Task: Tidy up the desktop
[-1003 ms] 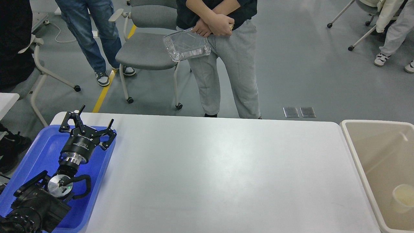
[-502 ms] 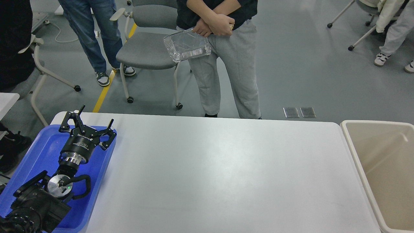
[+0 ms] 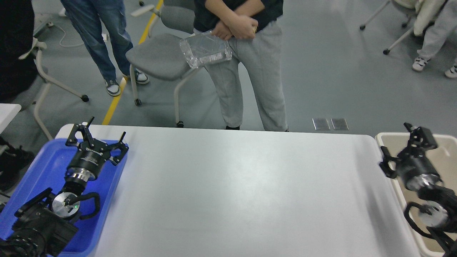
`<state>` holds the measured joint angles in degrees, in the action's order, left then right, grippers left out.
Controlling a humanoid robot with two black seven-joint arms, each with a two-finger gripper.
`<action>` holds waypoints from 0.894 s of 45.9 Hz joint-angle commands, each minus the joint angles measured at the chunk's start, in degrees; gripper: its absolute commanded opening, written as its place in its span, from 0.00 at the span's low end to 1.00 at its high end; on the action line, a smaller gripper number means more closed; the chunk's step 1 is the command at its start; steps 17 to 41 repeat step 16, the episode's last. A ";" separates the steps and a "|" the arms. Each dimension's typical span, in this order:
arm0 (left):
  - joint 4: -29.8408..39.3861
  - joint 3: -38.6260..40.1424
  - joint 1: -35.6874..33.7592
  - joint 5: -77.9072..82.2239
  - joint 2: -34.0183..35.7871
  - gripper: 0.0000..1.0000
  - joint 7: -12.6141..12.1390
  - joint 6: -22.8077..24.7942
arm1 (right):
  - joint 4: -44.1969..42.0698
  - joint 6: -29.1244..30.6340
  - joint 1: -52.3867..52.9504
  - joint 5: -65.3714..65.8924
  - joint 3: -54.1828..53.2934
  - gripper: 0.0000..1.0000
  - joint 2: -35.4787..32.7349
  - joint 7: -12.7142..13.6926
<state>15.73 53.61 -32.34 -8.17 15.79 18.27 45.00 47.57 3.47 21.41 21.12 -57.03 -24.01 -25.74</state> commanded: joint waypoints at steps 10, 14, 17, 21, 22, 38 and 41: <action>0.00 0.00 0.00 -0.01 -0.05 1.00 0.01 0.00 | 4.99 -9.19 0.39 15.70 -13.81 1.00 18.30 -2.21; 0.00 0.00 0.00 -0.01 -0.05 1.00 -0.08 0.00 | 4.73 -9.19 0.65 15.70 -13.81 1.00 18.30 -2.21; 0.00 0.00 0.00 -0.01 0.03 1.00 0.01 0.00 | 4.55 -9.19 0.65 15.70 -13.72 1.00 18.30 -2.21; 0.00 0.00 0.00 -0.01 0.03 1.00 0.01 0.00 | 4.55 -9.19 0.65 15.70 -13.72 1.00 18.30 -2.21; 0.00 0.00 0.00 -0.01 0.03 1.00 0.01 0.00 | 4.55 -9.19 0.65 15.70 -13.72 1.00 18.30 -2.21; 0.00 0.00 0.00 -0.01 0.03 1.00 0.01 0.00 | 4.55 -9.19 0.65 15.70 -13.72 1.00 18.30 -2.21; 0.00 0.00 0.00 -0.01 0.03 1.00 0.01 0.00 | 4.55 -9.19 0.65 15.70 -13.72 1.00 18.30 -2.21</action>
